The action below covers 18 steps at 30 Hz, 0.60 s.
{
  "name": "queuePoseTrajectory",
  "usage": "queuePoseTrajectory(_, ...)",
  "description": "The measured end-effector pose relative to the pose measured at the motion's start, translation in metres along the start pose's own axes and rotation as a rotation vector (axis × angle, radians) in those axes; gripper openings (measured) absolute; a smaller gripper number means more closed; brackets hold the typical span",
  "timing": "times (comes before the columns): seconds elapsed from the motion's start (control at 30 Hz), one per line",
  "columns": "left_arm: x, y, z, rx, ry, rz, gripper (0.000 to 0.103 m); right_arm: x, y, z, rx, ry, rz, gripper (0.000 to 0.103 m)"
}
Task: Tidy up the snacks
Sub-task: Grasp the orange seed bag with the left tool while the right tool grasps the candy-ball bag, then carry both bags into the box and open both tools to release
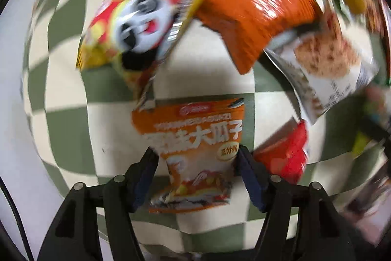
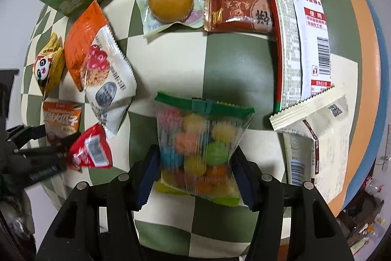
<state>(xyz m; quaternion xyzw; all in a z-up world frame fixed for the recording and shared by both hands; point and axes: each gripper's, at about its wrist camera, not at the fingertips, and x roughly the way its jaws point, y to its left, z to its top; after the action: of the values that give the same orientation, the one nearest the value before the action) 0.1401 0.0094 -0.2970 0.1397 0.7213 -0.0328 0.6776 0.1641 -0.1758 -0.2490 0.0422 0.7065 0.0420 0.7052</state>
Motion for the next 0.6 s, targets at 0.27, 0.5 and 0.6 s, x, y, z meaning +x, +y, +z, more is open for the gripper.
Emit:
queuePoseTrajectory(0.27, 0.011, 0.021, -0.028, -0.148, -0.064, -0.023, 0.053, 0.01, 0.004, 0.011, -0.004, -0.061, -0.054, 0.052)
queuePoseTrajectory(0.5, -0.014, 0.052, -0.048, -0.282, -0.106, -0.167, 0.051, -0.019, 0.002, -0.017, -0.012, -0.091, 0.013, 0.05)
queuePoseTrajectory(0.6, -0.037, 0.056, -0.059, -0.302, -0.146, -0.222, 0.051, -0.044, 0.0, -0.022, -0.016, -0.116, 0.062, 0.05)
